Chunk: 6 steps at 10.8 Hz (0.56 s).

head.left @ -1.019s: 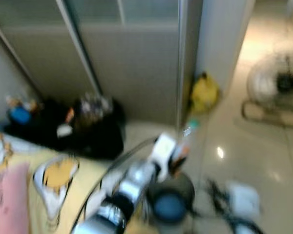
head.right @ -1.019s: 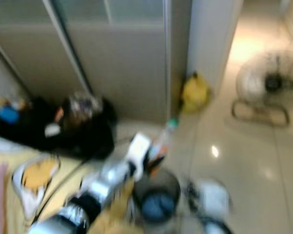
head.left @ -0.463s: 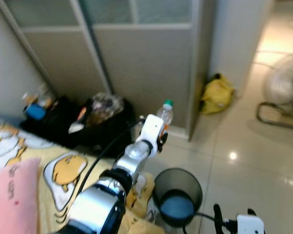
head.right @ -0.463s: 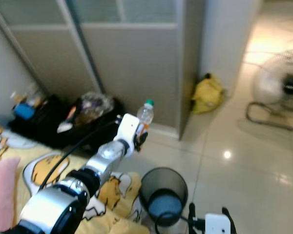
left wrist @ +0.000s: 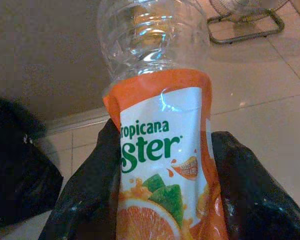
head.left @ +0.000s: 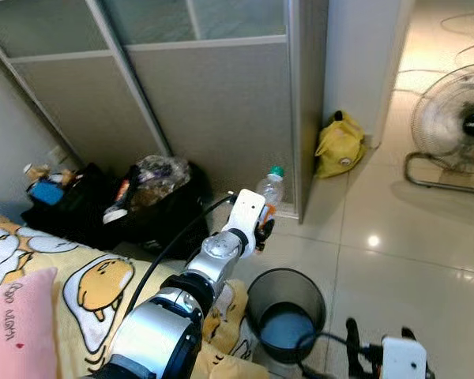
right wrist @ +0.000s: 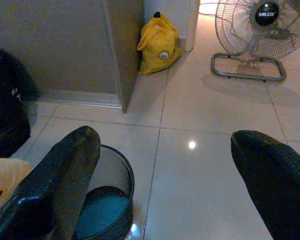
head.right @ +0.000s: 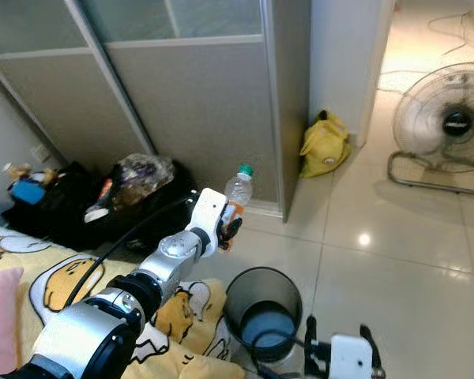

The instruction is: Clean up the room

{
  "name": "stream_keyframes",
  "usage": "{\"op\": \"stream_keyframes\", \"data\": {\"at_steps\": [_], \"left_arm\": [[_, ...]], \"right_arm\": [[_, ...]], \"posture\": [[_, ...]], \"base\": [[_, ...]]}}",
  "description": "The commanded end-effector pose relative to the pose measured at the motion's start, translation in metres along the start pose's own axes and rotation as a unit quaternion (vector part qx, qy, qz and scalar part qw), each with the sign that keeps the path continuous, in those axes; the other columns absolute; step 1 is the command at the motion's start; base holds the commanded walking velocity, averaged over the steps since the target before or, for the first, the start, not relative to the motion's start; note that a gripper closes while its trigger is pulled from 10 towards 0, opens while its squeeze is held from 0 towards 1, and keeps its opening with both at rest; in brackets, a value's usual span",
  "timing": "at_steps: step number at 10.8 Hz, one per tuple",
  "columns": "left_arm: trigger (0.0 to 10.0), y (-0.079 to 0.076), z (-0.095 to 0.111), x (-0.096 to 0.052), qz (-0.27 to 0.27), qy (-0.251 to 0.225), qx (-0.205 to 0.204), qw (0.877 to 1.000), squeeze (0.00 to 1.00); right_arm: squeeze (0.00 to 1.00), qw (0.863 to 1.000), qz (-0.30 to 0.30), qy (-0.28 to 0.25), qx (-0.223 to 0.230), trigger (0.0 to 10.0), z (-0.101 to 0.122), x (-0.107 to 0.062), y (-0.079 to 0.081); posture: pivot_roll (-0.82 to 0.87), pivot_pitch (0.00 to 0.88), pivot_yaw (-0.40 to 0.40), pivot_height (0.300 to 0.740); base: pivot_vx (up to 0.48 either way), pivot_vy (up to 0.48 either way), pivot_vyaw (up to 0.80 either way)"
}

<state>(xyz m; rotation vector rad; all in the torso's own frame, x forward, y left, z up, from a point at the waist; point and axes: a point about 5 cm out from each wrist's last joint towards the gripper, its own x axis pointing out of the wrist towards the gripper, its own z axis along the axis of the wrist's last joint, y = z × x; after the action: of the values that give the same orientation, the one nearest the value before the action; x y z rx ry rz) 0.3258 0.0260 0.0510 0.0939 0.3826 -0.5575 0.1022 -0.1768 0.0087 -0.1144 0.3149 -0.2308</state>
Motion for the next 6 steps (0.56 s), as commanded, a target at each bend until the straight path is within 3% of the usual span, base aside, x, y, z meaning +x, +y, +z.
{"op": "stream_keyframes", "data": {"at_steps": [1,2,3,6], "left_arm": [[10.0,-0.089,0.049,0.016,-0.113,-0.065,-0.013,0.991,0.00],[10.0,-0.090,0.044,0.016,-0.114,-0.050,0.003,0.992,0.76],[10.0,-0.098,0.041,0.015,-0.125,-0.038,0.008,0.991,1.00],[10.0,-0.113,0.037,0.015,-0.142,-0.019,0.014,0.990,1.00]], "right_arm": [[0.00,1.000,-0.005,-0.011,0.010,10.0,0.006,0.001,0.003],[0.00,1.000,-0.003,-0.013,0.013,10.0,0.008,0.000,0.006],[0.00,1.000,0.002,-0.016,0.017,10.0,0.012,-0.004,0.013],[0.00,1.000,-0.002,-0.015,0.021,10.0,0.015,-0.005,0.017]], "posture": [[-0.31,0.005,0.219,0.740],[-0.31,0.024,0.220,0.740],[-0.32,0.053,0.232,0.740],[-0.34,0.075,0.252,0.740]], "base": [[0.240,0.000,0.00],[0.424,0.000,0.00],[0.428,0.000,0.00],[0.000,0.000,0.00]]}}
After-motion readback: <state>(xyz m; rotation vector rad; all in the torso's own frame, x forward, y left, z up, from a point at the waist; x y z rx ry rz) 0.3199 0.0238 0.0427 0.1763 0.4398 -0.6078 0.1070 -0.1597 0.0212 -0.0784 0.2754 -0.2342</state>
